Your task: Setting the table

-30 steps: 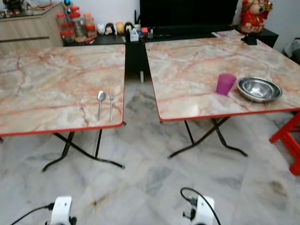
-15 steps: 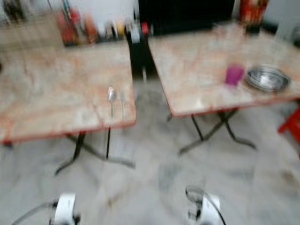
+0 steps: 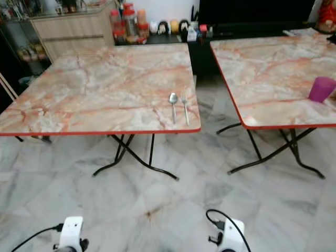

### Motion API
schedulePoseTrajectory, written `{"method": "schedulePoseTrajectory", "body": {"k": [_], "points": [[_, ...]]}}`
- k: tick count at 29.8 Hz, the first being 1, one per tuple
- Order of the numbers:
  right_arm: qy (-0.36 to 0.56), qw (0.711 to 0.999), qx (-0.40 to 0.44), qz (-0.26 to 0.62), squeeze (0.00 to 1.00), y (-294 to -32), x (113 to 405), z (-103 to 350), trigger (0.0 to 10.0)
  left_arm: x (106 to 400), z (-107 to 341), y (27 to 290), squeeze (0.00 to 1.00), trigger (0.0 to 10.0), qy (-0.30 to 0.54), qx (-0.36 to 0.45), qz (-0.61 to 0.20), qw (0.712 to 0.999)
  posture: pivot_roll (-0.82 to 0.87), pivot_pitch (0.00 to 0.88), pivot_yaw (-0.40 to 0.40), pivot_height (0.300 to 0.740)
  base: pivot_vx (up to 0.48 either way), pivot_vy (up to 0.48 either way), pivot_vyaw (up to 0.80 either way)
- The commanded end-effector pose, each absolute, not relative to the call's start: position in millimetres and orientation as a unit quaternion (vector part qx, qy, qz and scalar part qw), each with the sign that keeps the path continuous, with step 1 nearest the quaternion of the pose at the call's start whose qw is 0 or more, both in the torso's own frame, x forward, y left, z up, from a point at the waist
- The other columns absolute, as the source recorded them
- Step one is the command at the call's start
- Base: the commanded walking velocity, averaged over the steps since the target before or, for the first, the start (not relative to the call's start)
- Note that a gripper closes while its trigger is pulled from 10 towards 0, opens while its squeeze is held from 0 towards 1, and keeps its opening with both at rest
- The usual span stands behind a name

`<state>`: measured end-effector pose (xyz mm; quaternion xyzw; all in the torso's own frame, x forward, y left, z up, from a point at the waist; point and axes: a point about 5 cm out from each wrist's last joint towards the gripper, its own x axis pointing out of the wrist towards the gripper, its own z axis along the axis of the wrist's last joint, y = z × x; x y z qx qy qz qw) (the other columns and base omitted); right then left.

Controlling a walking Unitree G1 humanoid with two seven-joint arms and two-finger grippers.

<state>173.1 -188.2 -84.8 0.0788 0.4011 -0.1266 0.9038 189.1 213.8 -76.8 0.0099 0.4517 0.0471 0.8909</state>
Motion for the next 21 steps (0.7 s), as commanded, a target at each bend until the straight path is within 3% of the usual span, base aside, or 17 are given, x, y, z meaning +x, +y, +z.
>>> {"method": "schedulePoseTrajectory", "body": {"k": [1,21], "points": [[0.402,0.902,0.076,-0.135,0.00,-193.8,170.8,-85.1,10.0,192.4,-75.4,213.0,0.00,10.0,0.450,0.012,0.046,0.892,-0.05,0.000,0.061,0.740,0.000,0.371,0.00],[0.405,0.901,0.073,-0.134,0.00,-192.7,170.7,-85.4,10.0,196.4,-73.4,211.7,0.00,10.0,0.443,0.017,0.038,0.895,-0.04,0.000,0.067,0.740,0.000,0.373,0.00]]}}
